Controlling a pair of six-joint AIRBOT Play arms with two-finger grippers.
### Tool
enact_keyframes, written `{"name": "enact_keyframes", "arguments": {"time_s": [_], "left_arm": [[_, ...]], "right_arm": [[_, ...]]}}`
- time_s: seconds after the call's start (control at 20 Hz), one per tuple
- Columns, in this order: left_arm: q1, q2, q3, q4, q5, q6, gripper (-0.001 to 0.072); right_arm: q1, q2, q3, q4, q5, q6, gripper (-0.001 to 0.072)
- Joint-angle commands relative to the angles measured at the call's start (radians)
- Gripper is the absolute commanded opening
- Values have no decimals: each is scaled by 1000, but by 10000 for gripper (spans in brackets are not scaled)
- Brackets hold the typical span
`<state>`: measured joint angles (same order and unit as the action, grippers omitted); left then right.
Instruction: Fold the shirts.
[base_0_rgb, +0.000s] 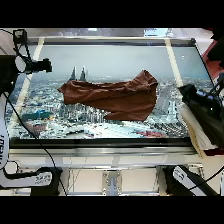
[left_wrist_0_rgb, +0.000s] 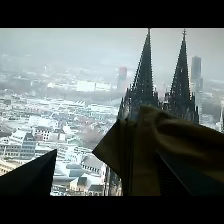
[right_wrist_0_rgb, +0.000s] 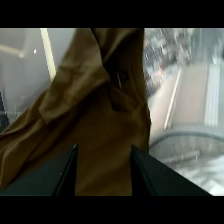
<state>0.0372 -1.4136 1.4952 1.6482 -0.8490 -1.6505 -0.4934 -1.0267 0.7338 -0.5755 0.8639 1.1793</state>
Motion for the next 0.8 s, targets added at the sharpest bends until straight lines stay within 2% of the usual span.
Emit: {"name": "enact_keyframes", "arguments": {"time_s": [0.0, 0.15, 0.45, 0.6, 0.75], "left_arm": [[-1, 0, 3, -39, -39, 2, 700], [-1, 0, 3, -53, -43, 2, 700], [-1, 0, 3, -86, -48, 2, 700], [-1, 0, 3, -86, -48, 2, 700], [-1, 0, 3, -86, -48, 7, 700]], "right_arm": [[3, 50, -235, 71, 108, 77, 378], [140, 50, -317, 83, 10, 84, 378], [398, 45, -349, 72, -312, 199, 377], [447, -6, -349, 43, -328, 243, 377], [489, -87, -349, 101, -377, 242, 378]]}}
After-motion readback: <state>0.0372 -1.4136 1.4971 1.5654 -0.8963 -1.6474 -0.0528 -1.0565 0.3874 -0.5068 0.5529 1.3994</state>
